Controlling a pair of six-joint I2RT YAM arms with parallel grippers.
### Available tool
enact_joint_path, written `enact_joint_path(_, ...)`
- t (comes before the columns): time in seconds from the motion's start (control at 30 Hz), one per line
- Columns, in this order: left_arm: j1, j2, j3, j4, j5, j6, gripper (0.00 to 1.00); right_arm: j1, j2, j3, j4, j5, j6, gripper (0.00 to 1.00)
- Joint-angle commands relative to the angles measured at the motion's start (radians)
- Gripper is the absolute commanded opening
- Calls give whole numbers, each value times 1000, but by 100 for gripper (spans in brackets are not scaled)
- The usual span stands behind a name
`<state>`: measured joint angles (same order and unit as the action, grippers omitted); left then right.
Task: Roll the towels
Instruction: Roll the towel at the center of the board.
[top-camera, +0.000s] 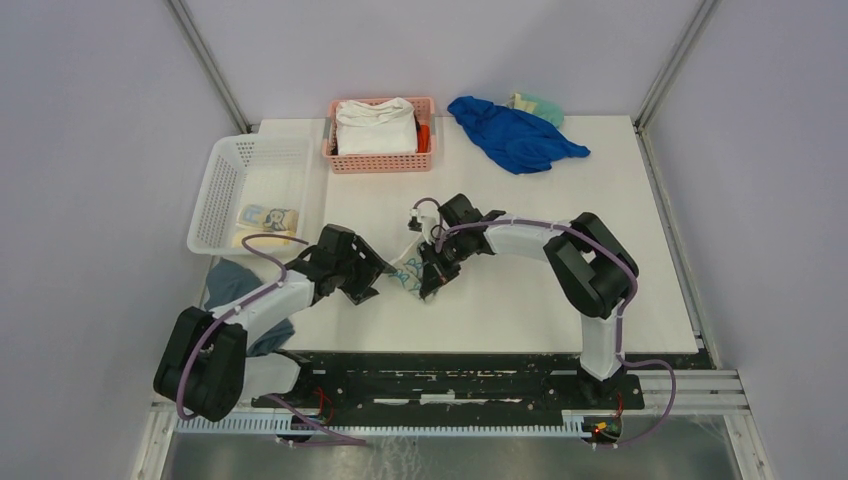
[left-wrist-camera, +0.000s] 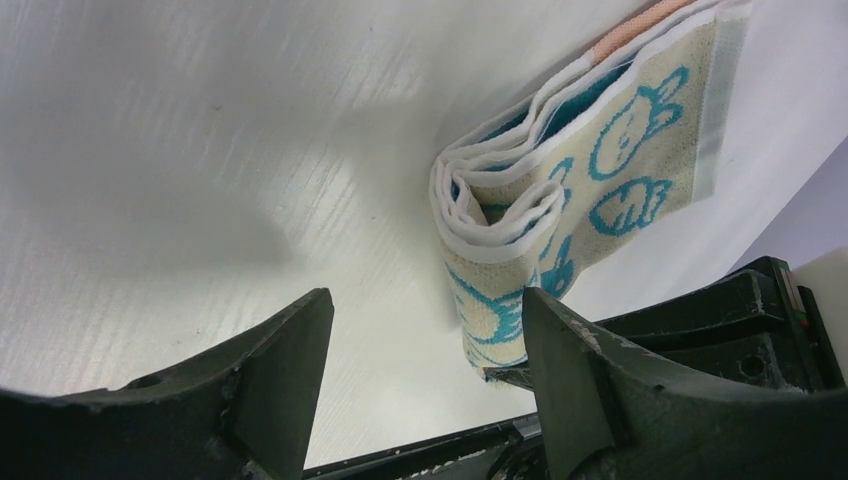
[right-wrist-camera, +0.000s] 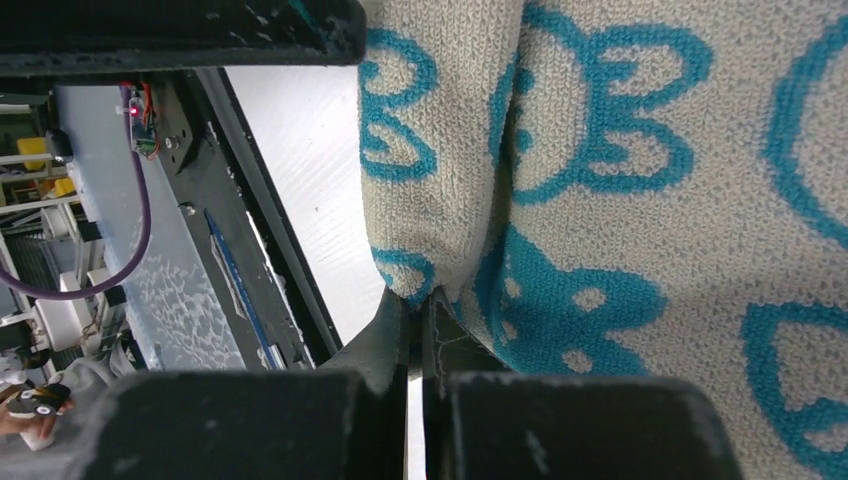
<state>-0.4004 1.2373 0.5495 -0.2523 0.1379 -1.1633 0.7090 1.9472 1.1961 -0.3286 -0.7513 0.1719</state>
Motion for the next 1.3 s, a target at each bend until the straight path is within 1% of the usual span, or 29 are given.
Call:
enact_joint_path(0.0, -17, 37, 31, 24, 23, -4, 77, 7, 10, 0, 42, -67, 11, 1)
enact_joint_path(0.1, -31, 84, 59, 43, 27, -11, 77, 7, 16, 8, 17, -44, -6, 1)
enact_joint_path(0.33, -50, 142, 85, 54, -16, -11, 75, 8, 23, 11, -4, -25, -21, 1)
enact_joint_path(0.43, -60, 174, 85, 61, -22, -10, 73, 12, 27, 20, -14, -22, -27, 1)
enact_joint_path(0.53, -68, 192, 86, 58, -45, -5, 69, 11, 24, 19, -17, -22, -27, 1)
enact_joint_path(0.7, -68, 196, 84, 2, -72, 20, 53, 10, 6, 17, -11, -46, -10, 0)
enact_joint_path(0.83, -61, 160, 86, -66, -93, 63, 29, -2, 9, 13, 8, -117, 32, 1)
enact_joint_path(0.9, -51, 138, 84, -96, -95, 86, 20, -10, 26, 21, -8, -143, 41, 1)
enact_joint_path(0.97, -42, 122, 85, -116, -98, 103, 16, -19, 45, 25, -18, -154, 53, 1)
enact_joint_path(1.03, -30, 121, 94, -127, -93, 123, 18, -25, 65, 28, -24, -165, 65, 1)
enact_joint_path(1.17, -22, 137, 128, -136, -70, 144, 25, -54, 85, -10, 4, -169, 109, 1)
enact_joint_path(1.2, -22, 139, 131, -135, -65, 145, 28, -64, 86, -24, 19, -171, 124, 1)
enact_joint_path(1.27, -21, 141, 134, -129, -59, 142, 38, -84, 102, -44, 35, -179, 145, 1)
